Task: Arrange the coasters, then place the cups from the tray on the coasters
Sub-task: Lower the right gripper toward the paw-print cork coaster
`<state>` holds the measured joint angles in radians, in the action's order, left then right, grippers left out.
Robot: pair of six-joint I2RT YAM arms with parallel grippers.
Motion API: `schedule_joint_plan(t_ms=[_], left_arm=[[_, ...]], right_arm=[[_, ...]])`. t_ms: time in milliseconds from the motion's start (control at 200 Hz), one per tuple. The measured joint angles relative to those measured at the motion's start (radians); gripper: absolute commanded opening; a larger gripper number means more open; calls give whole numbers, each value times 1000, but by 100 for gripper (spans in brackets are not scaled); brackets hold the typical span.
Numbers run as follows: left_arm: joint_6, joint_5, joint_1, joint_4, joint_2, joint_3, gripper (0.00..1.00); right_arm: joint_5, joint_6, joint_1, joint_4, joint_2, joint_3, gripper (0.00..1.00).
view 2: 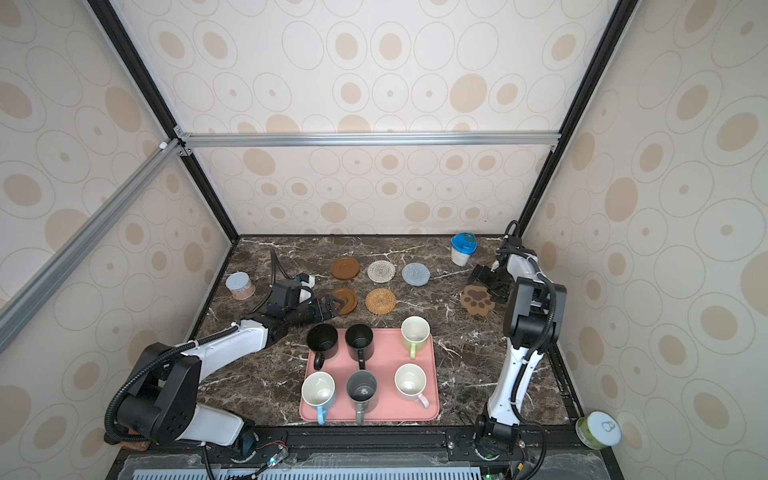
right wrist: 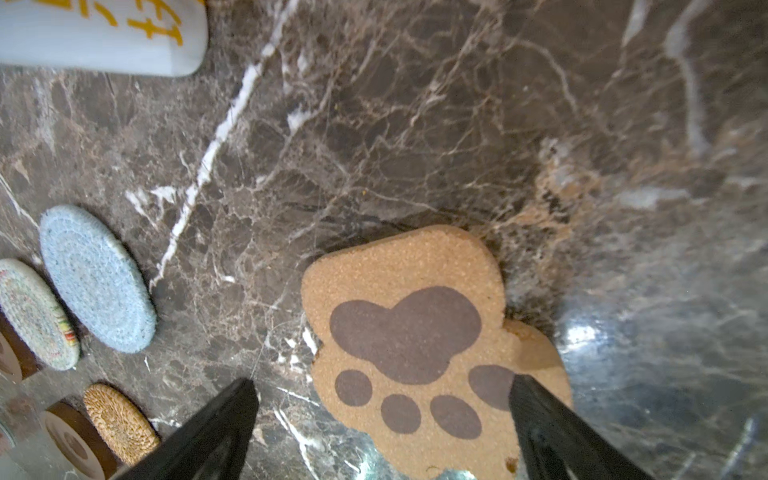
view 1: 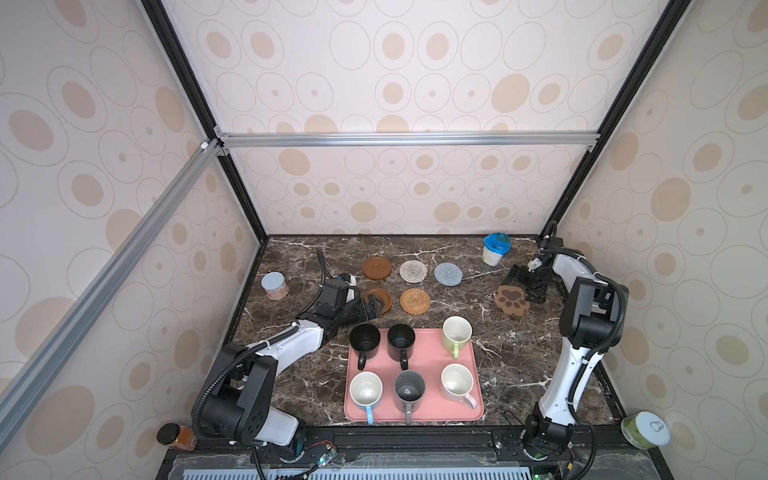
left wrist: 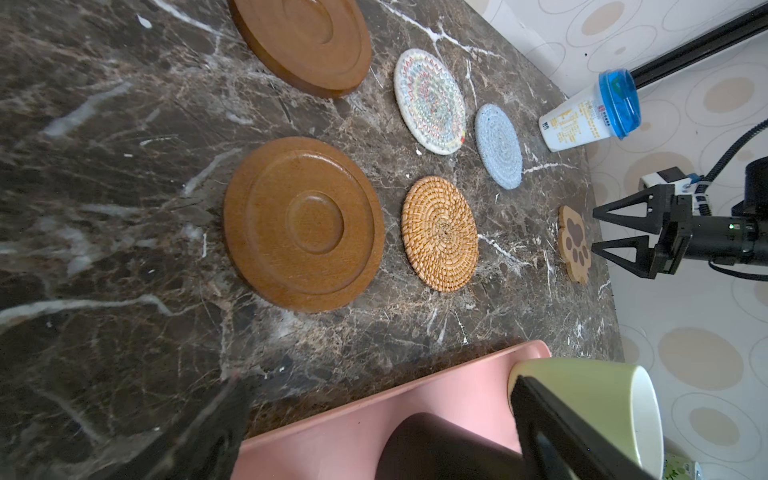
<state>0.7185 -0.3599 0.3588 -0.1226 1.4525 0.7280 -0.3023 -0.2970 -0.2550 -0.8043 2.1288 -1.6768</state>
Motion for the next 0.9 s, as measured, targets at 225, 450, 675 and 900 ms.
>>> schedule_joint_plan(t_ms=[225,450,675,900], left_arm=[[1,2,-1,-5,0,-1,100],[8,5,-1,-11,-12,-21,100],[18,9,-1,-14,-35,-38,100],[21,15,-1,-19,-37,-43,100]], right_arm=[[-13,35,-1,-3,5,-28,99],[-12,45,-2,-11,43,-91,99],[-11,56,-3,-40,108,-180,99],[-17,77,-8,-76,140,-208,99]])
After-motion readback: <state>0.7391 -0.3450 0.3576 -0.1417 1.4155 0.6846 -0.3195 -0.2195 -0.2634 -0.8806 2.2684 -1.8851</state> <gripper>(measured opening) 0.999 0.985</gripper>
